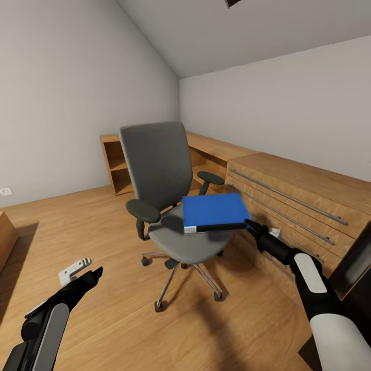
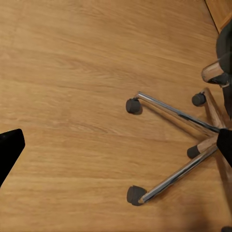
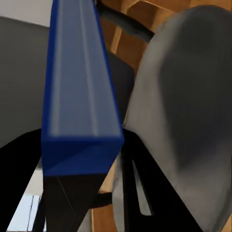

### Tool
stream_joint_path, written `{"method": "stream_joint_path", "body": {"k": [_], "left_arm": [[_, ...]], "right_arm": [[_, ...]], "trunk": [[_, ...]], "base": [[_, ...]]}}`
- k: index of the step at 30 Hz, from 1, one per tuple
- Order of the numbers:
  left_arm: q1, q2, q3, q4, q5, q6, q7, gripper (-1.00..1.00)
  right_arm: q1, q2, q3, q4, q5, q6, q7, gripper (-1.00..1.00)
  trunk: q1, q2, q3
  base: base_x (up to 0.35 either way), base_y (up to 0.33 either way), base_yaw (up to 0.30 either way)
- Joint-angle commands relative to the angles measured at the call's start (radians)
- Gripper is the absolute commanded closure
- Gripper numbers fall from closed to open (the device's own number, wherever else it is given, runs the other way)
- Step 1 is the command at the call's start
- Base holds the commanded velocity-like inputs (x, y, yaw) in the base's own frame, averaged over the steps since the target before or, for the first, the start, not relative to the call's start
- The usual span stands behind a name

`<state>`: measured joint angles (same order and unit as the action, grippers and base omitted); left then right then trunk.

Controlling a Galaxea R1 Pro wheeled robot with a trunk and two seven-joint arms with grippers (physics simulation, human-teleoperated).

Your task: In the bedroom, organize the workspace by keeping the computer under the desk, ensuring the monitor is on the desk, placing the keyboard on the desk next to the monitor, placing the mouse on the desk next to the keyboard, moving the folder from the swivel chair onto the desk next to the mouse, stacking the notebook on top of the folder with the pen on top of the notebook, and positioning the swivel chair next to the desk.

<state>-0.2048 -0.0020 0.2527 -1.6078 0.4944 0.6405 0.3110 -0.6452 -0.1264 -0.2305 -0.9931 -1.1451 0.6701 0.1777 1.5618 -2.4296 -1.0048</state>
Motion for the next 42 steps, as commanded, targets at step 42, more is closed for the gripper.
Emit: {"method": "stream_joint_path", "body": {"k": [42], "left_arm": [[-0.001, 0.002, -0.001, 0.012, 0.007, -0.003, 0.010, -1.00]], "right_arm": [[0.181, 0.100, 0.000, -0.528, -0.002, -0.058, -0.088, 1.00]], "trunk": [[-0.161, 0.294, 0.131]], "base": [[0.000, 0.000, 0.000]]}}
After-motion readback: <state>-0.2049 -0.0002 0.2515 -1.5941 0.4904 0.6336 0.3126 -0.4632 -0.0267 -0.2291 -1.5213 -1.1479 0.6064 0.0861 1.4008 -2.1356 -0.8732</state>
